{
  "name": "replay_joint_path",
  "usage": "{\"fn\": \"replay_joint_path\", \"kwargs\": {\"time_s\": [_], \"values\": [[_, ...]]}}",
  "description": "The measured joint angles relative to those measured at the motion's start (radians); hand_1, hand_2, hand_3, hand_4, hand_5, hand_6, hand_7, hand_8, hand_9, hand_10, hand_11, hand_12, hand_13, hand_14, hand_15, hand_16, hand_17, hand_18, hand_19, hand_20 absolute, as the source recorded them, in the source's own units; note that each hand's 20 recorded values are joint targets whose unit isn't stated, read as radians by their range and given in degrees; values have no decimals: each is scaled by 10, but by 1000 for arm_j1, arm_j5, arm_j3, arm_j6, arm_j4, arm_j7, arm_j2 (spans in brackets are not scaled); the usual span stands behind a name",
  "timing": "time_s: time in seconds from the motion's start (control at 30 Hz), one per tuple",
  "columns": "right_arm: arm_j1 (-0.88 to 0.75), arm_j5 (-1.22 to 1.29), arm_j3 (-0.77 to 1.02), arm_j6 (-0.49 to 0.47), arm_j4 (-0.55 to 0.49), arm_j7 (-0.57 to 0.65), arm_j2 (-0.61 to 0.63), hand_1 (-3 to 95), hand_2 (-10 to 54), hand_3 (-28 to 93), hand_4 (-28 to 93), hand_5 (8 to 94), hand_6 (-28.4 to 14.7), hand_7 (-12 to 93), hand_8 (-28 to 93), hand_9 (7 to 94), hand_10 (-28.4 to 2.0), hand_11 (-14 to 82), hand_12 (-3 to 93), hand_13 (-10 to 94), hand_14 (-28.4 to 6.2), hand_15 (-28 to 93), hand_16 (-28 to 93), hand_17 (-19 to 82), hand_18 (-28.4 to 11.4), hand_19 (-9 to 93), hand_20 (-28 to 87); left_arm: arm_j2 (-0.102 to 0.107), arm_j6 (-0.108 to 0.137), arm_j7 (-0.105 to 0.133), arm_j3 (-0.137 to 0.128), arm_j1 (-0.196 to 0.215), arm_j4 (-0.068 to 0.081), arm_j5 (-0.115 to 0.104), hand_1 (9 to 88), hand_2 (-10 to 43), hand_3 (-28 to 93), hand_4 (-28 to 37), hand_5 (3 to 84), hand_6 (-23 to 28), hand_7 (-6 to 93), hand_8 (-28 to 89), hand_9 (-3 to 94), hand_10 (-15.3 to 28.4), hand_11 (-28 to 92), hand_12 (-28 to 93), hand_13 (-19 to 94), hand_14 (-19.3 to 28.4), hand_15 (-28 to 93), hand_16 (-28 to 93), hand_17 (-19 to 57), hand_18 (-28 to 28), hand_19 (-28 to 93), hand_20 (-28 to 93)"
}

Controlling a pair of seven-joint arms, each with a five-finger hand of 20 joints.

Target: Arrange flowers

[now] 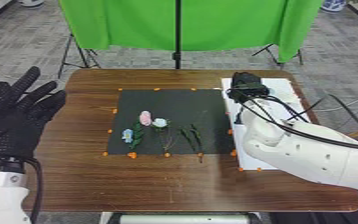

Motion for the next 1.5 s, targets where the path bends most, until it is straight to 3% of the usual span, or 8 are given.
{"fn": "replay_joint_path", "kwargs": {"time_s": [0.5, 1.1, 1.33, 1.5], "values": [[62, 60, -124, -15, -10, -46, -236, 536, -95, 709, -283, 841, 29, 209, 33, 937, -52, 135, 271, 874, -17, 535, 206, 458, -161, 932, 372, 5, 0, 3, 2, -11, 6, -1, 176, 92, 751, -283, 317, 79, 146, -97, 302, 197, 254, 108, 238, 280, 535, -103, -70, 281, 688, -38], [45, 74, -180, -51, 2, -52, -290, 524, -95, 722, -283, 815, 30, 211, 16, 934, -63, 167, 276, 842, -27, 573, 201, 437, -169, 932, 382, 12, -2, 4, 2, -20, 12, -1, 181, 91, 754, -283, 317, 79, 146, -97, 303, 197, 253, 108, 239, 279, 536, -103, -68, 282, 688, -32], [58, 71, -193, -52, 1, -50, -304, 453, -95, 747, -283, 726, 17, 182, -24, 895, -79, 238, 218, 820, -36, 594, 183, 421, -178, 932, 384, 12, -3, 4, 2, -21, 12, -1, 181, 91, 757, -283, 318, 80, 146, -98, 303, 197, 255, 108, 239, 280, 536, -103, -66, 282, 693, -28], [58, 75, -187, -57, -1, -52, -303, 412, -95, 770, -283, 707, 15, 172, -42, 885, -86, 263, 187, 815, -42, 600, 180, 417, -182, 932, 386, 11, -3, 3, 1, -21, 12, 0, 184, 90, 758, -283, 319, 80, 147, -98, 303, 197, 254, 108, 239, 280, 537, -103, -65, 282, 693, -28]]}}
